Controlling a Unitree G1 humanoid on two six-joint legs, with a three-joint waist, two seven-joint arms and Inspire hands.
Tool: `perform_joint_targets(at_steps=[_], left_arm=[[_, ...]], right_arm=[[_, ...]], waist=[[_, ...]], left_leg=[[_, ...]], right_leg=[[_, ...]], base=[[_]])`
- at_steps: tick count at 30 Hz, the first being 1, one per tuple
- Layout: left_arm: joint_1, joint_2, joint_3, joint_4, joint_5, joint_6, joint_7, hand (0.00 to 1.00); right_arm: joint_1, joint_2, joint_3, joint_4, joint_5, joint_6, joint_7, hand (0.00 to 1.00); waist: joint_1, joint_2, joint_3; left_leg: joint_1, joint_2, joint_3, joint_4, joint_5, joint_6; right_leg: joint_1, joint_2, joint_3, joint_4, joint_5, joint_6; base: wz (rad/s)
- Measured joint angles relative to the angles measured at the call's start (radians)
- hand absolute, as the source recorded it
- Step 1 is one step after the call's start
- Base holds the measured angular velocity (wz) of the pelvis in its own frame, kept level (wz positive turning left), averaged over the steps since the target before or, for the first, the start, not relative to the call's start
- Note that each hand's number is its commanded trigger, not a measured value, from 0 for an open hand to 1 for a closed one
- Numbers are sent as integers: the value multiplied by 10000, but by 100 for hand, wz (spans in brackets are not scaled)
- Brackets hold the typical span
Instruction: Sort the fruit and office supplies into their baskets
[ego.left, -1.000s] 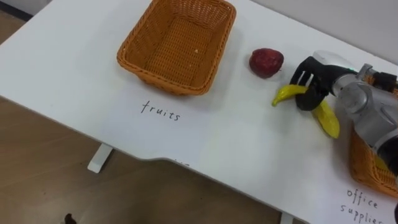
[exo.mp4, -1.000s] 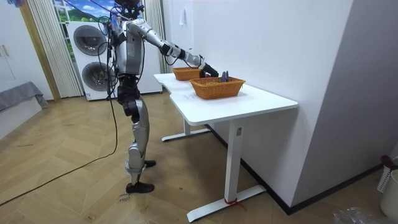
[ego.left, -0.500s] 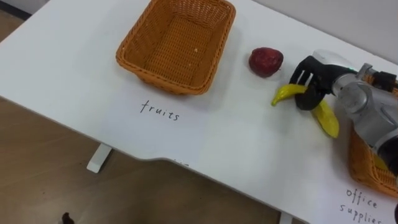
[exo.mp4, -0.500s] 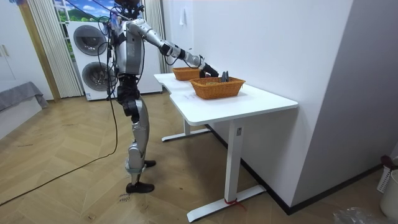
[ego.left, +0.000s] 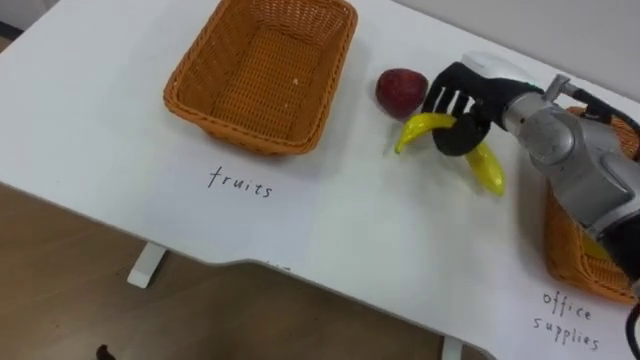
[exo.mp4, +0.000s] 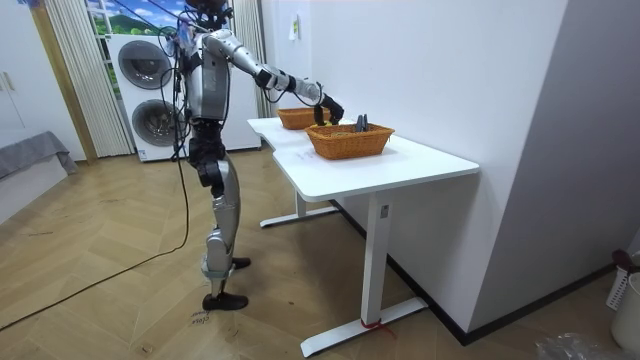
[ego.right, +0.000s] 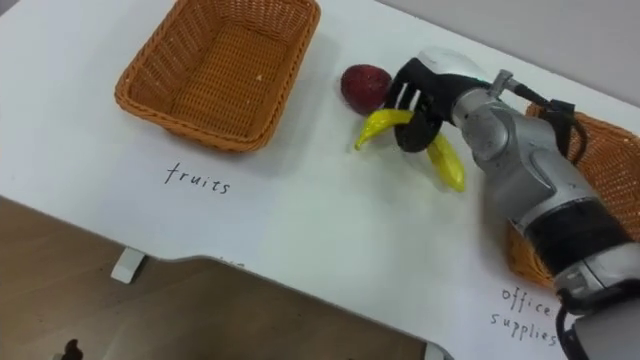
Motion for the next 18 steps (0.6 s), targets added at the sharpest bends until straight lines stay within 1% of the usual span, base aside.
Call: perform_joint_targets(at_steps=[2,3,4,7,9,10,11,13,15,16,18], left_arm=[[25,-2,66,14,2,-5,-15,0],[50,-27,164,28,3,10,-23,0],[88,-55,321,-13,2,15,-27,0],[404,-59,708,-8,-5,35,-16,0],[559,-63,808,-67,1,35,22,0],[622,-110,814,-125,2,35,55,0],[653,-148,830,-172,2,36,60,0],[760,-409,1086,-395,15,36,58,0],[842,-495,1088,-595,20,47,58,0],[923,-513,1084,-833,42,46,58,0],[952,-544,1083,-994,62,39,68,0]], right_arm=[[2,-6,0,-278,-9,49,143,100],[2,-38,-1,-538,9,135,227,100],[6,-93,-16,-962,89,274,369,100],[11,-221,-351,-2166,150,300,491,100],[10,-338,-623,-2706,158,323,544,100],[9,-475,-793,-2992,160,320,613,100],[9,-513,-890,-3103,184,317,662,100],[11,-519,-1259,-3493,331,404,872,100],[9,-519,-1328,-3782,443,521,997,100],[-36,-515,-1330,-3892,443,531,1051,100],[-90,-513,-1331,-3897,443,535,1141,100]], waist=[[-122,-9,-60],[-195,-12,-67],[-307,-24,-141],[-598,-35,-150],[-693,-47,-186],[-693,-54,-197],[-694,-56,-199],[-703,-49,-197],[-700,-75,-218],[-700,-105,-243],[-671,-107,-245]], left_leg=[[142,0,-15,-66,0,0],[243,1,-8,-111,0,-1],[299,5,19,-185,3,-6],[593,7,56,-374,60,-13],[812,8,57,-527,92,-24],[914,19,72,-577,101,-31],[948,19,75,-587,103,-31],[1040,19,96,-600,105,-29],[1130,18,101,-693,135,-29],[1171,17,98,-726,158,-36],[1321,15,86,-845,204,-36]], right_leg=[[127,0,-35,-5,0,0],[196,0,-34,-4,0,0],[197,-1,2,-2,0,0],[392,-2,41,4,0,0],[553,-1,36,-2,0,0],[622,2,48,2,0,1],[658,2,50,0,0,0],[737,2,89,0,0,1],[792,-2,83,10,0,1],[803,-2,86,8,0,1],[903,-6,92,1,0,1]], base=[[0],[-5],[-7],[-5],[0],[0],[0],[0],[-2],[0],[2]])
